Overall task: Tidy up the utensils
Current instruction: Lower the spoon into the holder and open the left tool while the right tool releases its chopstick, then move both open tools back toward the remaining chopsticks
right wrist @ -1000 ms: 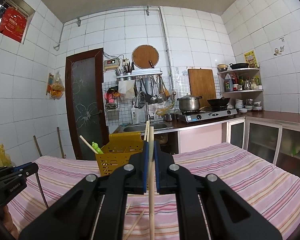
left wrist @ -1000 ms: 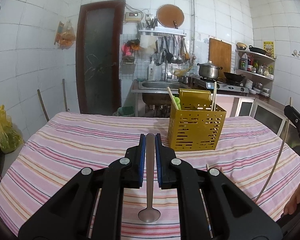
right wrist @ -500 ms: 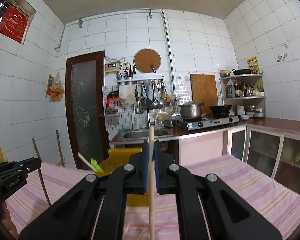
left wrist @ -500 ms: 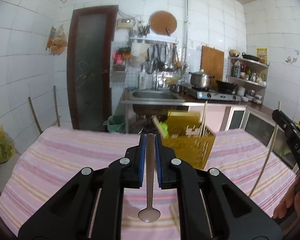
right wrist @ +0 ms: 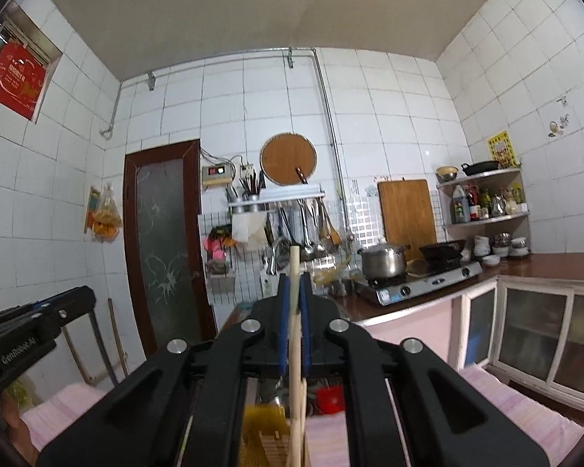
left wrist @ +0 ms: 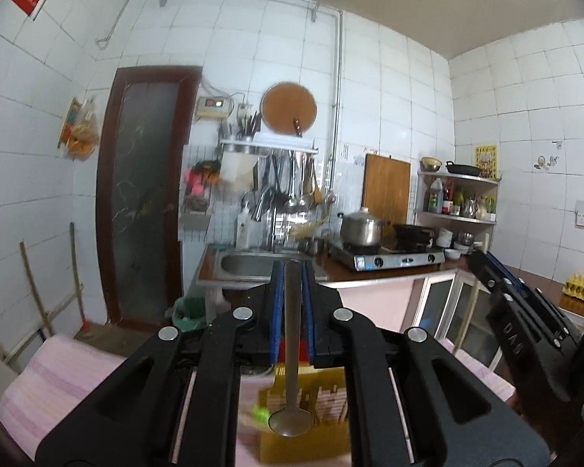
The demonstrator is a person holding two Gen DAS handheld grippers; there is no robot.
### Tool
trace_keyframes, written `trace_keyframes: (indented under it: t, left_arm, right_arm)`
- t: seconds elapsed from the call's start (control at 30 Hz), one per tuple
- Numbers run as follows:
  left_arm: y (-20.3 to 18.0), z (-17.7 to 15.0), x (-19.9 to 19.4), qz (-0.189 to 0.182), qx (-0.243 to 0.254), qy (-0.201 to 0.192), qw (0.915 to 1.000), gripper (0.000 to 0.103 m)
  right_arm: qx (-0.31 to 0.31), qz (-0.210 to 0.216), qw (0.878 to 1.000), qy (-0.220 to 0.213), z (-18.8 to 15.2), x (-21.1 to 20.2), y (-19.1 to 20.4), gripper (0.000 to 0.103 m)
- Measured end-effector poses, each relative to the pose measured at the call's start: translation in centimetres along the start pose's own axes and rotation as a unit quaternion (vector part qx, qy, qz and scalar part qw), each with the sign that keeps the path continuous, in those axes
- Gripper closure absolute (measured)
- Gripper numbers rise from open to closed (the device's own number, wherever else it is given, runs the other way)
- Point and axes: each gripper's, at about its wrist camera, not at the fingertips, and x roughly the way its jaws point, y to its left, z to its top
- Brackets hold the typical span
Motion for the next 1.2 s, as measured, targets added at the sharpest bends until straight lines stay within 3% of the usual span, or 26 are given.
trace_keyframes:
  t: [0.23,0.43,0.6,0.63,0.67,0.7,0.73,0.8,0.87,0.93,1.2]
  left_arm:
    - [-0.1,-2.4,6.9,0.006,0.005,0.016,0.9998,0.095]
    - [1.2,-7.2,11.3,0.012,-0.013,0.075,0.9971,0.095]
    - [2.2,-7.0,11.3,0.011,-0.022,0.106,0.9941,0.095]
    - [2.4,-6.4,10.7,0.017,-0.019,0.105,0.9941,0.086]
    - [2.6,-5.9,9.9,0.025,-0.016,0.104,0.9942,0.063]
    - [2.6,-5.5,9.1,0.032,-0.015,0.1,0.9943,0.048]
    - [2.9,-4.7,7.7,0.037,-0.017,0.092,0.995,0.028]
    - [3.1,-3.8,5.7,0.037,-0.013,0.081,0.996,0.024]
    - [3.1,-3.2,3.8,0.045,-0.001,0.081,0.9957,0.011]
    - [3.3,-2.9,1.8,0.058,0.004,0.075,0.9955,0.005]
    - [4.8,-6.2,-3.9,0.085,-0.008,0.11,0.9902,0.005]
  right_arm:
    - [0.003,0.011,1.0,0.0,-2.1,6.4,0.5,0.097]
    - [0.0,0.016,0.998,0.053,-7.8,9.7,-0.4,0.097]
    - [-0.012,0.009,0.995,0.102,-9.0,10.4,-1.4,0.096]
    - [-0.014,0.006,0.994,0.11,-8.9,10.3,-1.6,0.093]
    - [-0.017,0.002,0.992,0.122,-8.6,10.3,-1.9,0.073]
    - [-0.018,-0.001,0.991,0.13,-8.3,10.1,-2.0,0.041]
    - [-0.016,-0.003,0.991,0.135,-7.8,9.6,-2.3,0.033]
    - [-0.024,-0.007,0.991,0.135,-6.8,8.2,-2.5,0.033]
    - [-0.047,-0.017,0.989,0.141,-5.8,6.4,-2.4,0.033]
    - [-0.053,-0.02,0.988,0.145,-5.2,4.6,-2.5,0.03]
    - [-0.036,-0.038,0.981,0.184,-6.4,-1.7,-3.4,0.026]
